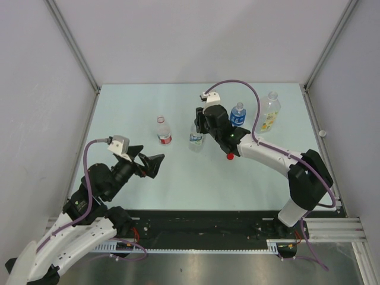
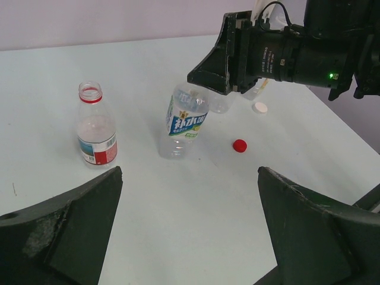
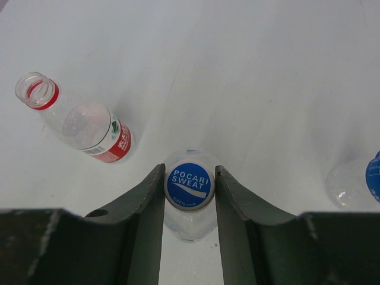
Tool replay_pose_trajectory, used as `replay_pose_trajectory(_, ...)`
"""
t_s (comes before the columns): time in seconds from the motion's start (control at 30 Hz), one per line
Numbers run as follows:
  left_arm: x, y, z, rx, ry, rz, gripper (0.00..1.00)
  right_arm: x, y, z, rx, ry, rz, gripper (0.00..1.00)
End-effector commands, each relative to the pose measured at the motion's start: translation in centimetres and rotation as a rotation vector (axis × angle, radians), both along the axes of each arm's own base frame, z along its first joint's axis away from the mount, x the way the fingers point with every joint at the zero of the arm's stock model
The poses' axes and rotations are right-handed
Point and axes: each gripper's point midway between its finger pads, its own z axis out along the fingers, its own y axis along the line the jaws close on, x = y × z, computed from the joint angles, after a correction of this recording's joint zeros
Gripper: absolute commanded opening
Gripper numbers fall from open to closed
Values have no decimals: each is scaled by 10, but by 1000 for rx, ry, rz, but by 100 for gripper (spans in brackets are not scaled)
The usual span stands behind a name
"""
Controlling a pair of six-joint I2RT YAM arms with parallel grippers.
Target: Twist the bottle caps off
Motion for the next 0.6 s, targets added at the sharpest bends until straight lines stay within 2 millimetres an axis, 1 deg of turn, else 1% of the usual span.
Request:
replay_pose_trajectory(0.0,2,-1,7,-28,-22,5,100,-9,-3,32,38,-42,3,0)
replay_pose_trajectory(0.03,3,-1,10,-37,-34,9,100,-17,-4,52,66,-68,12,0)
replay_pose_trajectory(0.1,3,1,14,-41,-66,13,100,-32,-10,68,88,-67,29,0)
replay_pose_trajectory(0.13,3,1,23,-62,-102,9,100,-41,-7,78,110,-67,60,0)
replay_pose_trajectory(0.17,1,-1,27,-70,-122,-9,100,-54,-14,100,153,-80,81,0)
replay_pose_trajectory(0.2,-2,-5,33,-71,-146,-39,100,-63,-15,109,178,-77,107,0)
replay_pose_trajectory(0.23,-6,-11,38,-55,-163,-84,100,-77,-12,121,213,-72,174,0)
replay_pose_trajectory(0.27,-10,-20,40,-25,-170,-140,100,-91,-19,138,254,-75,207,0)
replay_pose_trajectory(0.3,-18,-37,47,6,-174,-252,100,-102,-19,146,280,-69,253,0)
replay_pose_trajectory(0.33,-19,-44,46,20,-156,-285,100,-121,-13,153,314,-43,364,0)
replay_pose_trajectory(0.37,-20,-49,51,15,-156,-308,100,-130,-19,154,323,-18,385,0)
replay_pose_trajectory(0.4,-20,-56,60,4,-170,-341,100,-146,-25,169,351,-39,428,0)
replay_pose_trajectory(0.43,-22,-59,66,-7,-187,-358,100,-162,-24,174,364,-36,497,0)
replay_pose_trajectory(0.47,-23,-62,71,-20,-202,-371,100,-173,-27,181,377,-49,520,0)
replay_pose_trajectory(0.5,-26,-66,82,-47,-232,-397,100,-185,-36,194,401,-84,539,0)
replay_pose_trajectory(0.53,-28,-69,86,-58,-245,-415,100,-194,-40,198,411,-93,561,0)
replay_pose_trajectory(0.57,-30,-72,90,-64,-255,-436,100,-198,-44,199,409,-95,559,0)
